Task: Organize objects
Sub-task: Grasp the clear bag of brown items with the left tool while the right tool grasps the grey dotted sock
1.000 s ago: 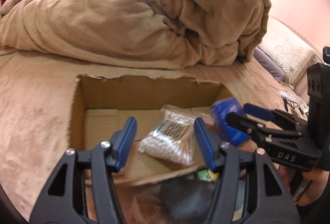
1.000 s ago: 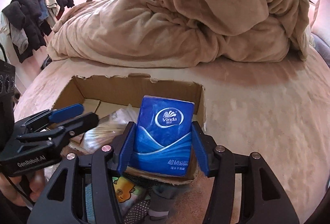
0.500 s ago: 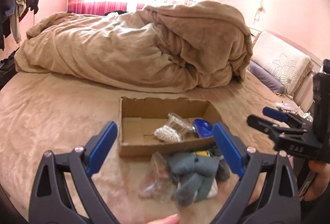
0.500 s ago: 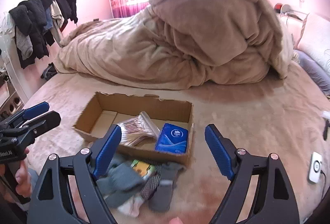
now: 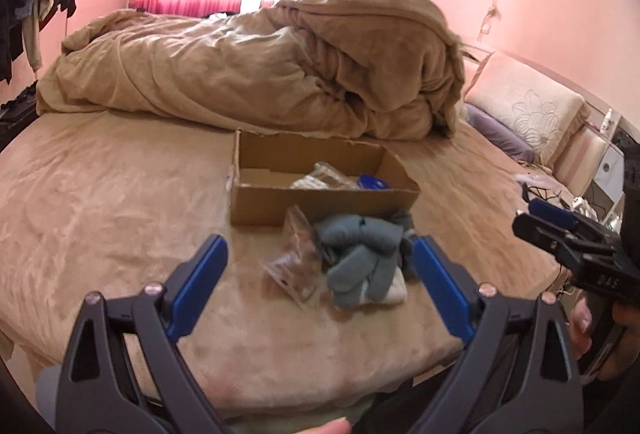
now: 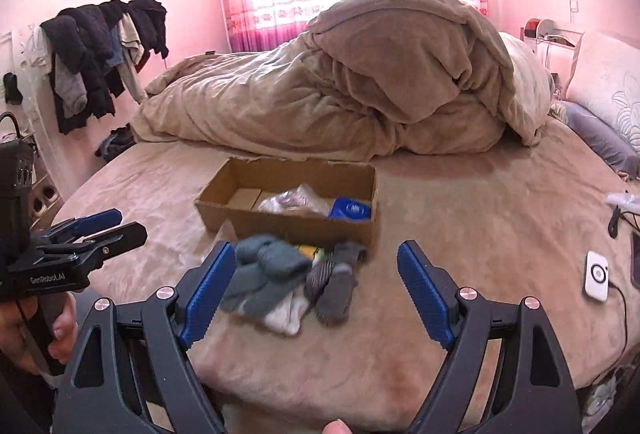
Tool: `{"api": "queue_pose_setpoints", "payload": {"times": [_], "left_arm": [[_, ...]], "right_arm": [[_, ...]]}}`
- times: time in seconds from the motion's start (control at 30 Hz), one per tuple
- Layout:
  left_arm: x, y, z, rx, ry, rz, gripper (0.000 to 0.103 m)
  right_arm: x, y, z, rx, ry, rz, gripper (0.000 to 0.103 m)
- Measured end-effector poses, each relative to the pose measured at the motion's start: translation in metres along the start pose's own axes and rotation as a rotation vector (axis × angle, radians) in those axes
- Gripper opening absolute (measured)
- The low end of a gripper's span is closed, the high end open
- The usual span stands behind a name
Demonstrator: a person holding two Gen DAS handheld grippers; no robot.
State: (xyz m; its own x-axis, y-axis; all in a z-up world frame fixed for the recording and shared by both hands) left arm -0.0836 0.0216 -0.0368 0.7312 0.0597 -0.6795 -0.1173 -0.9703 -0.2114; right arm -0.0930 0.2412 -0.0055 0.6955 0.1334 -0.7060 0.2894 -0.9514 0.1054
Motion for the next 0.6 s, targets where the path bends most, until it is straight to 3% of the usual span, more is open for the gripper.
{"api": "queue_pose_setpoints", "payload": {"times": [0.23,0.6], "left_arm": [[0.03,0.003,0.023,-0.029,0.058,0.001,0.095],[0.018,0.016,0.068,-0.079,0.13,0.042,0.094]], "right_arm": [[0.025,-0.012,0.019,-0.007,0.061,0.021,0.086],[0.027,-0.025,0.065,0.008,0.125,0.03,0.086]]}}
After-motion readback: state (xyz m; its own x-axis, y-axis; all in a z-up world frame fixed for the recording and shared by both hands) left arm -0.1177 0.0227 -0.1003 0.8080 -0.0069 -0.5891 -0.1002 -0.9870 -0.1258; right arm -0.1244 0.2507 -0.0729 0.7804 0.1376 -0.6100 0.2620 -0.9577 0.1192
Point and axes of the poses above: each gripper's, at about its wrist camera, not at the fingertips, and z roughly the way its jaws point, y to its left, x to its underside, the point moved 2 cm from there along z, roughly the way its jaws point, and after that the axes turned 12 degrees about y, right-handed, at the moved point
